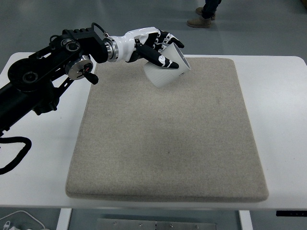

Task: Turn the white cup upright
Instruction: 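Lift the white cup with the left hand and rotate it upright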

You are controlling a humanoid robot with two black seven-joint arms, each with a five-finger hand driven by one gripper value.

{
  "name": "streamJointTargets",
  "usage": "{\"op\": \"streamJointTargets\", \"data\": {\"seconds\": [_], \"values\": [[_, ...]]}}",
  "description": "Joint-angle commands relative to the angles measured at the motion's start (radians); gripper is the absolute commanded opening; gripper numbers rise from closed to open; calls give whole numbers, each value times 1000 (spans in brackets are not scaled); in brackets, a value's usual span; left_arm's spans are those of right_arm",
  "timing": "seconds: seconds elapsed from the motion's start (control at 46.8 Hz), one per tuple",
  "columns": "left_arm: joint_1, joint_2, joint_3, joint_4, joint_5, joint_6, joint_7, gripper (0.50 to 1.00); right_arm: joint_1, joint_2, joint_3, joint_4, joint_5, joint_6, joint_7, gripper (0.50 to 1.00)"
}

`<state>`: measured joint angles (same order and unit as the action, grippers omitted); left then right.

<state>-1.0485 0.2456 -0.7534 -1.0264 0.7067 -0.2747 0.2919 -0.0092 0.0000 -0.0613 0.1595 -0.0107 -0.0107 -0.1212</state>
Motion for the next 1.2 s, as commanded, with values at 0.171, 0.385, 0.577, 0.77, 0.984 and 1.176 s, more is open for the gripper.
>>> {"op": "streamJointTargets", "data": {"seconds": [0.171,0.385,0.577,0.77,0.984,1.176], "values": [[44,0,-66,75,-124,-34,-93,615,0,0,0,0,0,0,0,930],[90,-9,-81,106,-156,-40,-174,623,-1,0,0,0,0,0,0,930],[143,-11,-86,124,-228,-47,-244,626,0,0,0,0,0,0,0,930],[199,-11,-87,160,-265,-61,-342,630,0,0,0,0,0,0,0,930],[203,-12,-95,236,-368,-98,-408,630,0,0,0,0,0,1,0,930],[212,-38,-95,292,-420,-135,-448,647,0,0,2,0,2,1,0,930]]}}
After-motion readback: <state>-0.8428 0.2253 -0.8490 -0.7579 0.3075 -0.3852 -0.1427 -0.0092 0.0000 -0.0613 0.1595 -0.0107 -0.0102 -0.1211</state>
